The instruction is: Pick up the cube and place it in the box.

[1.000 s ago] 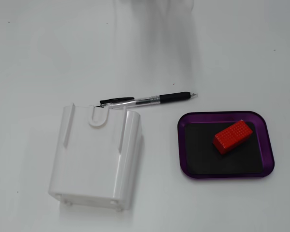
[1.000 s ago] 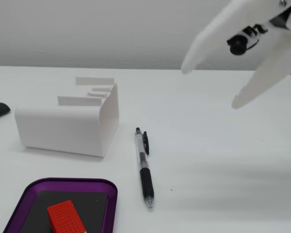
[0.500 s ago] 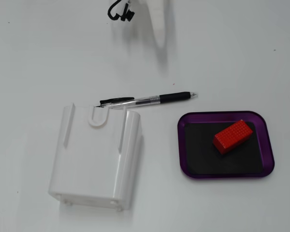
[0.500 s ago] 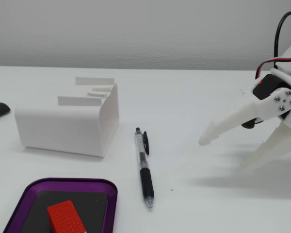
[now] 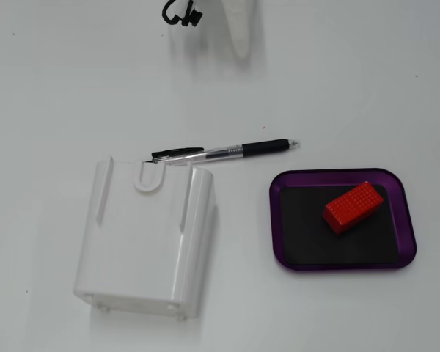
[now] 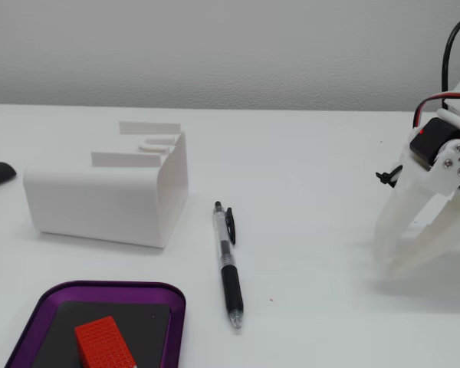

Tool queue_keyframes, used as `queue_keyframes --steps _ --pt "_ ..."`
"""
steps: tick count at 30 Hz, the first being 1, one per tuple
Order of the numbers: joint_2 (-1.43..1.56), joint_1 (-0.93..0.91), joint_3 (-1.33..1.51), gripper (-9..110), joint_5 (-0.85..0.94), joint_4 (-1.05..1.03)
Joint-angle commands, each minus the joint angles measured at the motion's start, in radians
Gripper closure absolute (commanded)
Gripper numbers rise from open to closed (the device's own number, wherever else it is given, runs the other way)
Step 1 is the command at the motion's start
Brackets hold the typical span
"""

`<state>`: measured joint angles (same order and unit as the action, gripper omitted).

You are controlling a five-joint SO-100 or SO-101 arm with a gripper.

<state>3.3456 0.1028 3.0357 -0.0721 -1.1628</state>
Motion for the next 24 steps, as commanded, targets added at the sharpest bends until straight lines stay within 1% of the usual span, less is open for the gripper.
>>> queue_keyframes --steps 1,24 --pt "0.115 0.002 0.023 101 0.002 -0.002" --pt "0.115 -0.009 0.029 101 0.0 0.009"
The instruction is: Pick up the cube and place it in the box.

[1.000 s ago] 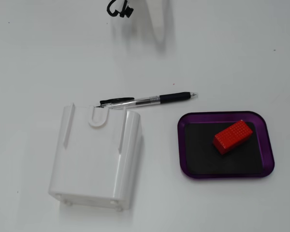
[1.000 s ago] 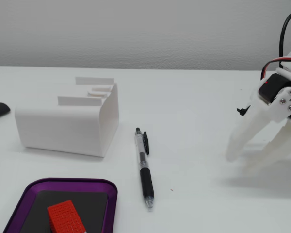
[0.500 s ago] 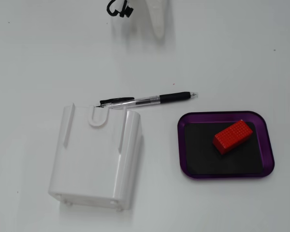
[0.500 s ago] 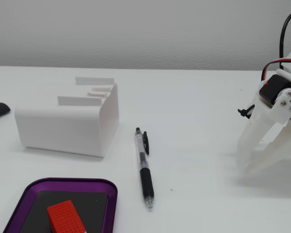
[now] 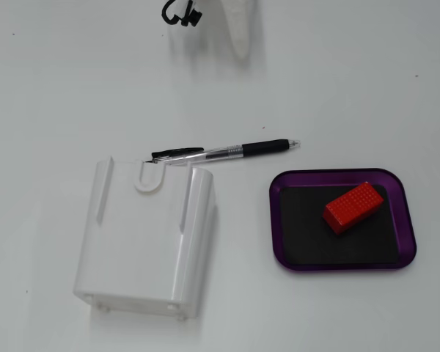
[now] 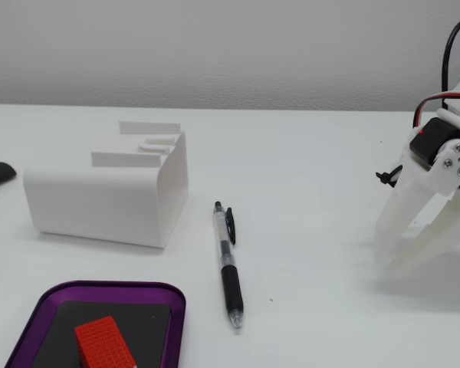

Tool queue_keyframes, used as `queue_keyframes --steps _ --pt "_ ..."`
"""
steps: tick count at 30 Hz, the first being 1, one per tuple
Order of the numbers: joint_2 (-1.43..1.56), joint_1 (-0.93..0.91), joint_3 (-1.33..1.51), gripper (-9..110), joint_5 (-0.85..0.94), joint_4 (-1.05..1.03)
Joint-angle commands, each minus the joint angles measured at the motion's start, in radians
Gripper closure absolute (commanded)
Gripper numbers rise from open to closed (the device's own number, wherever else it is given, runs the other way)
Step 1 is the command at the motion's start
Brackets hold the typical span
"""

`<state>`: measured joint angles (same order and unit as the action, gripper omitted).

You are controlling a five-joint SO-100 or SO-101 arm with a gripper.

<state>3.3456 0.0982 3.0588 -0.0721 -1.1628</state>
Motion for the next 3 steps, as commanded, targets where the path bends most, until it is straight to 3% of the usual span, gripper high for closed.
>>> queue_keyframes --steps 1,3 --pt "0.115 -0.005 0.006 101 0.0 0.009" --pt "0.115 -0.005 0.006 101 0.0 0.009"
